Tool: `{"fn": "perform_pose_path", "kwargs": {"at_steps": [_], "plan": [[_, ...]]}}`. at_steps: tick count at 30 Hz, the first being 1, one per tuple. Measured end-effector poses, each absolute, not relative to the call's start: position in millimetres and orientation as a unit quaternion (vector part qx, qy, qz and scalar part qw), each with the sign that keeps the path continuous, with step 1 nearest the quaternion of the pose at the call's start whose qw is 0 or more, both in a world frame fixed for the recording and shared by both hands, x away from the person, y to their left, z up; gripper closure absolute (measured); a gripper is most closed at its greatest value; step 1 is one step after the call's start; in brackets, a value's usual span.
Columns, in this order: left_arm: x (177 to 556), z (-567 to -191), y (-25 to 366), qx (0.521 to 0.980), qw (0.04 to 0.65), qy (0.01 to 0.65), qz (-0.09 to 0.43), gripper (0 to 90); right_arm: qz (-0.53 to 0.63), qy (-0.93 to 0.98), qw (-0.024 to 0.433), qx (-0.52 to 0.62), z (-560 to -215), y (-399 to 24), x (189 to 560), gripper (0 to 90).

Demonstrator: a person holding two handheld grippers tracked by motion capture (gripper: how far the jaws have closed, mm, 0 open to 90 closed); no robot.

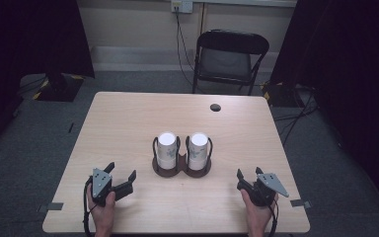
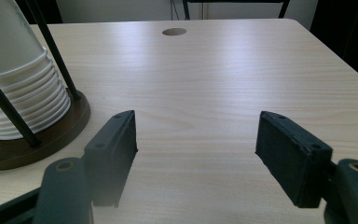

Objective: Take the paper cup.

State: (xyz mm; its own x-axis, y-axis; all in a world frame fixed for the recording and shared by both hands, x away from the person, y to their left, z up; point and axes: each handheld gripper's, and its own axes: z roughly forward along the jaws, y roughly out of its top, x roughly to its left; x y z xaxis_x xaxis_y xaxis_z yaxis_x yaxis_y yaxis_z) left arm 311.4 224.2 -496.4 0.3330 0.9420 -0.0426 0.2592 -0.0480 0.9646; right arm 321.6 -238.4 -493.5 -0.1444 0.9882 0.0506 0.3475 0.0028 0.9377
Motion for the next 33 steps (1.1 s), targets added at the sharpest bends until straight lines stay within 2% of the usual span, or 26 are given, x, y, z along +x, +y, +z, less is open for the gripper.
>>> {"fn": "perform_pose_path", "kwargs": {"at_steps": [15, 33], "plan": [[312, -496, 225, 0.64, 0.507, 0.473, 0.331, 19.0, 0.448, 0.63, 0.339, 0.537, -493, -236, 324, 37.9], [313, -496, 223, 0.65, 0.502, 0.468, 0.327, 16.6, 0.48, 0.642, 0.302, 0.516, -485, -224, 320, 35.0]]}}
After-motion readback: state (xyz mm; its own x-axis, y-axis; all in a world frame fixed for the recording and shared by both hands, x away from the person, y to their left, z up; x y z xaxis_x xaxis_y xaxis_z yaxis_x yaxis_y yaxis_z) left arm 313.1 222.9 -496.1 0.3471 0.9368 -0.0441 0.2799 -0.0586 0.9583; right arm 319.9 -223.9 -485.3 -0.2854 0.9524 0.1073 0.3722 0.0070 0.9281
